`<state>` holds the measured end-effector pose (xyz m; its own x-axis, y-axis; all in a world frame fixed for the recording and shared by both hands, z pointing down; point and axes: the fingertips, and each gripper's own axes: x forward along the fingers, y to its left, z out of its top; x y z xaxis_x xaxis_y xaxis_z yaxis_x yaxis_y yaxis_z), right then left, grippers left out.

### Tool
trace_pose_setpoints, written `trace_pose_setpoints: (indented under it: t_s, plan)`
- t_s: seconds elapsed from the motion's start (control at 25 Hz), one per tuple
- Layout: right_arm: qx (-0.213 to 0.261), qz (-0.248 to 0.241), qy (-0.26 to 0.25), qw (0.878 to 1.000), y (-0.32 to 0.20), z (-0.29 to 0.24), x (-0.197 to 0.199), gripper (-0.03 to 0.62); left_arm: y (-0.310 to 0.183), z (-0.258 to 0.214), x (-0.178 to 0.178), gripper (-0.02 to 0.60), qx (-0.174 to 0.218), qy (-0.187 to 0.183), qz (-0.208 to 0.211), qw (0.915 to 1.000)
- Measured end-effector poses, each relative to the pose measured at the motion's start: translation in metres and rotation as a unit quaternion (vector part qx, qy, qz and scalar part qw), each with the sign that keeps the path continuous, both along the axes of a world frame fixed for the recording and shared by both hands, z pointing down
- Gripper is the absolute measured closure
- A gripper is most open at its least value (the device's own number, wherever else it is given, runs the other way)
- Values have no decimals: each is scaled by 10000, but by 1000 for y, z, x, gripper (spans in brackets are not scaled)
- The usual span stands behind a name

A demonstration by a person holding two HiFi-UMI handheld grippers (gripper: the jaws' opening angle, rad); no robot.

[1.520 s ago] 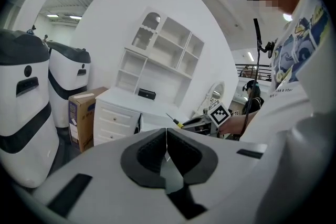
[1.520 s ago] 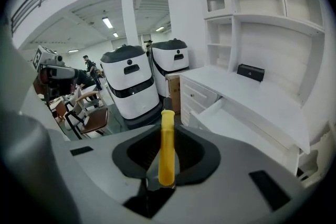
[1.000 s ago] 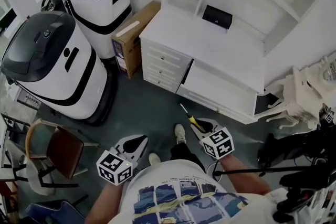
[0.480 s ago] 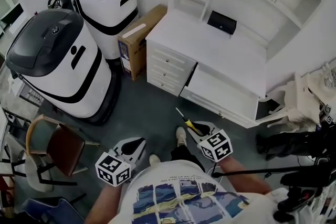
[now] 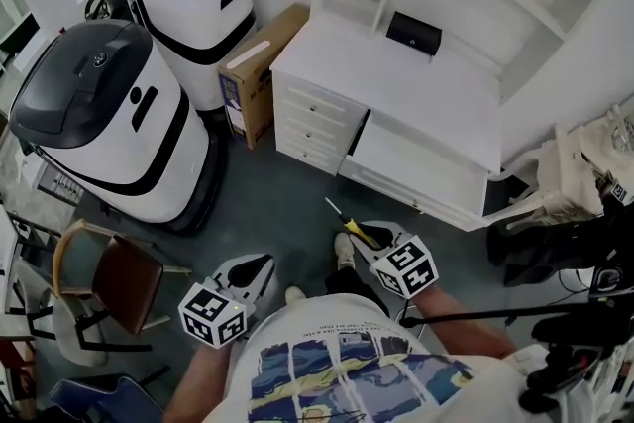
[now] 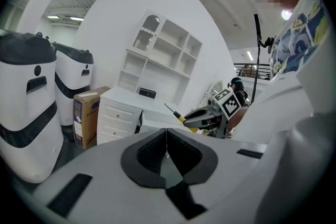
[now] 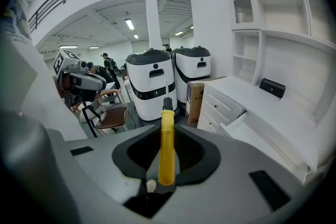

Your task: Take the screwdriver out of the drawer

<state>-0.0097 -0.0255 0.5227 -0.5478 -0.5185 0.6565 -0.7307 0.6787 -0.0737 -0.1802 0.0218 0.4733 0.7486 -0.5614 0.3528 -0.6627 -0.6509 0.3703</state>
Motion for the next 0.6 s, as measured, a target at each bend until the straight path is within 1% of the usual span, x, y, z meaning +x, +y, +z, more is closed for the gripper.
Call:
trace_pose_setpoints:
  t_s: [0.36,0.6]
  plan:
    - [-24,29,13,10000,0,5,-2,497,-1,2,1,568,-28,9,85,10000]
    - [-68,2,-24,10000,-1,8,-6,497,-1,3,-2,568,-78,-26,64,9999]
